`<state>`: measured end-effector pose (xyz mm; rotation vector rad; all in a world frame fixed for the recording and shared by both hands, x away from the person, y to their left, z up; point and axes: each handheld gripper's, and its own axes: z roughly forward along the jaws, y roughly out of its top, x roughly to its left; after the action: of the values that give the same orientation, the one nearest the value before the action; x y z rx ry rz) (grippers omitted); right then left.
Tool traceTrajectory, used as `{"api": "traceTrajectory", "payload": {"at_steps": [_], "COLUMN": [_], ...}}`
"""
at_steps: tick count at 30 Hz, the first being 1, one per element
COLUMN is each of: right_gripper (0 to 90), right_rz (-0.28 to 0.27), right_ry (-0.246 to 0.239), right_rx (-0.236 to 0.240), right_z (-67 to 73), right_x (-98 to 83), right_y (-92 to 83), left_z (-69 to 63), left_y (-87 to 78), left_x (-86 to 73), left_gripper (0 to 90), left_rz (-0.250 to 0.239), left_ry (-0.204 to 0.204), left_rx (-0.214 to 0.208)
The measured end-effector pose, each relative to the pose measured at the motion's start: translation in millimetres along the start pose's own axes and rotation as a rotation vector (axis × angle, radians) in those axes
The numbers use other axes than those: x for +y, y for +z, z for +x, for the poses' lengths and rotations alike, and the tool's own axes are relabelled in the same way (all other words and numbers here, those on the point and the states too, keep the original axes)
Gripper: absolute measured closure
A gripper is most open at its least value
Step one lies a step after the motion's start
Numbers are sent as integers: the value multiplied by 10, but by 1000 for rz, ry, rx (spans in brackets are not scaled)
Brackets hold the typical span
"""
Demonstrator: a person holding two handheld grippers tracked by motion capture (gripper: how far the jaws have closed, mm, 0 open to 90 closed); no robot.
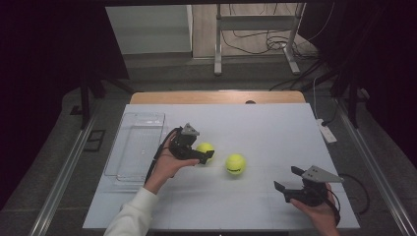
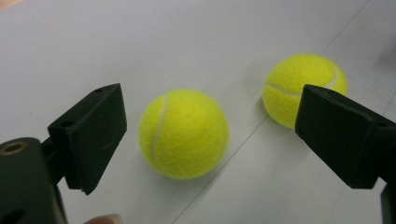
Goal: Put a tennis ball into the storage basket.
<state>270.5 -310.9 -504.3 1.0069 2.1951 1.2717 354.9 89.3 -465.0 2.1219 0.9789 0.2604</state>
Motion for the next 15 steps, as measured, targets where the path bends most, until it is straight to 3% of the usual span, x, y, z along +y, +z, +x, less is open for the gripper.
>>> {"api": "traceTrajectory", "payload": {"at_steps": [15], "right_gripper": [137], "right_rz": [-4], "right_ry": [0], "right_rx": [3], "right_z": [-6], "right_x": [1], "right_y": [-9], "left_z": [23], "left_y": [150], "left_x": [-5], "left_gripper": [91], "left_rz": [61], "left_ry": [3], "left_rx": [14]}}
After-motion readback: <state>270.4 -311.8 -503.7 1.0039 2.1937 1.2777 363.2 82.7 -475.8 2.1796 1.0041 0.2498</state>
